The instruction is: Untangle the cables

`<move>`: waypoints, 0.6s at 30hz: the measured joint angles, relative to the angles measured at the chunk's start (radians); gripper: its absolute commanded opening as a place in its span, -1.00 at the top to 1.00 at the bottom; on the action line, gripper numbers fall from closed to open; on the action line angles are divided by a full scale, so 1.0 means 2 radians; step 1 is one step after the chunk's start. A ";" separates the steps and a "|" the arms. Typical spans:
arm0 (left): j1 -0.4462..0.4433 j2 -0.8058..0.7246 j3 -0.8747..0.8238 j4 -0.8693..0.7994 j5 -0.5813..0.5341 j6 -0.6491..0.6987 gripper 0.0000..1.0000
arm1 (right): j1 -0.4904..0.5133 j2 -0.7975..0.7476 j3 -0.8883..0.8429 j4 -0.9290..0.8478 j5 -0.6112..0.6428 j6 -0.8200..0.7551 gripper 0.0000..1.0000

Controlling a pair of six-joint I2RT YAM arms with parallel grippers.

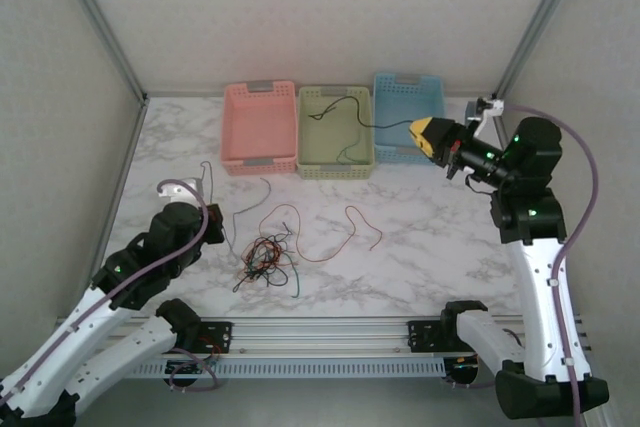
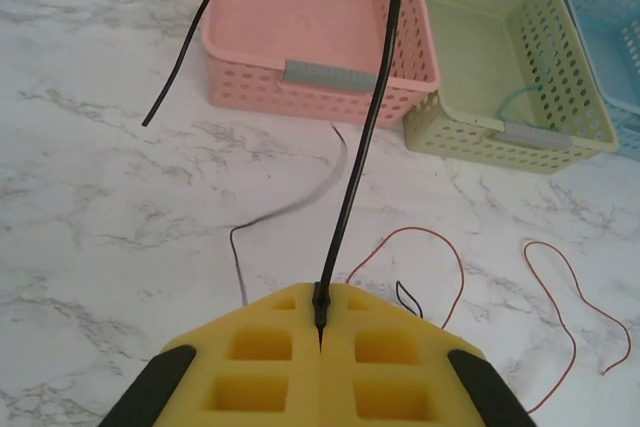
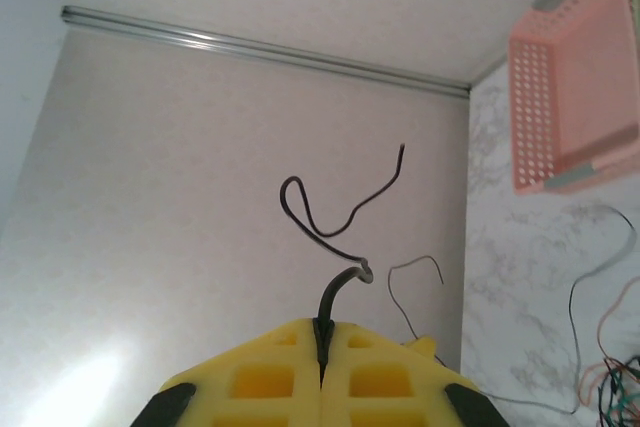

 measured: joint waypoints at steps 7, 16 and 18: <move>0.000 0.003 0.000 0.005 0.006 0.002 1.00 | 0.004 0.000 -0.014 -0.026 0.026 -0.030 1.00; 0.000 0.009 0.000 0.009 0.008 0.003 1.00 | 0.005 0.004 -0.019 -0.046 0.053 -0.072 1.00; 0.000 0.009 0.000 0.010 0.008 0.004 1.00 | 0.005 0.005 -0.024 -0.052 0.058 -0.080 1.00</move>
